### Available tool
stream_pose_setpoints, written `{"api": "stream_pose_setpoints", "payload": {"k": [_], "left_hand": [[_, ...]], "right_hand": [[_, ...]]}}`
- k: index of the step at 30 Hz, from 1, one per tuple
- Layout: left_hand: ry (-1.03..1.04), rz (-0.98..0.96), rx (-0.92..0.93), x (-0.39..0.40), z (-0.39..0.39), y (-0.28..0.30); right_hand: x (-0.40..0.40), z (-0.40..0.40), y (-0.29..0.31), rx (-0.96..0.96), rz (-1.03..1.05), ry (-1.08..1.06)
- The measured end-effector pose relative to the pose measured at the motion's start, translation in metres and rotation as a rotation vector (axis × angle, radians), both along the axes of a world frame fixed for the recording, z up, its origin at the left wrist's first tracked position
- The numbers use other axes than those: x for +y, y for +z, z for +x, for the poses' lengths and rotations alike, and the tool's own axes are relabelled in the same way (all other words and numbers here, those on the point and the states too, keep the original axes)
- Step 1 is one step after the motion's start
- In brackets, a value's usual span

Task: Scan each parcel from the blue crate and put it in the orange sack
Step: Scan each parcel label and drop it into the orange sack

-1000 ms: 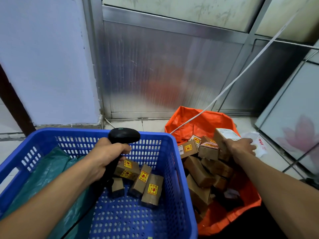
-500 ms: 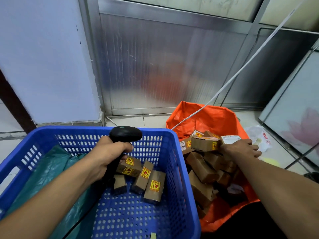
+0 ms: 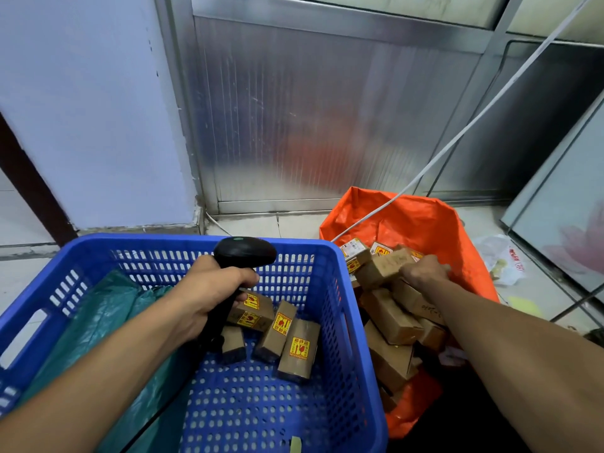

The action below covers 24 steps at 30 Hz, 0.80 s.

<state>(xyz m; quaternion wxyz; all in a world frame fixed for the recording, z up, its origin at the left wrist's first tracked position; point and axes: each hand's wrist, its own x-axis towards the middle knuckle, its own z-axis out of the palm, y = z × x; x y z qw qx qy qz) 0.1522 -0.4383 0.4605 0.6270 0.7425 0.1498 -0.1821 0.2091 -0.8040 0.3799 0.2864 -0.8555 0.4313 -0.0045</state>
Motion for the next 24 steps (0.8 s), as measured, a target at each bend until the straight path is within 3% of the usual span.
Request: {"api": "stream_pose_setpoints", "payload": {"k": [13, 20, 24], "left_hand": [[0.037, -0.028, -0.006, 0.009, 0.0, 0.001], [0.053, -0.012, -0.015, 0.014, 0.0, 0.004], [0.06, -0.015, -0.02, 0.016, 0.0, 0.006]], "right_hand": [[0.077, 0.007, 0.037, -0.176, -0.31, 0.701], [0.13, -0.001, 0.013, 0.088, -0.31, 1.081], [0.166, -0.012, -0.036, 0.28, -0.309, 1.135]]}}
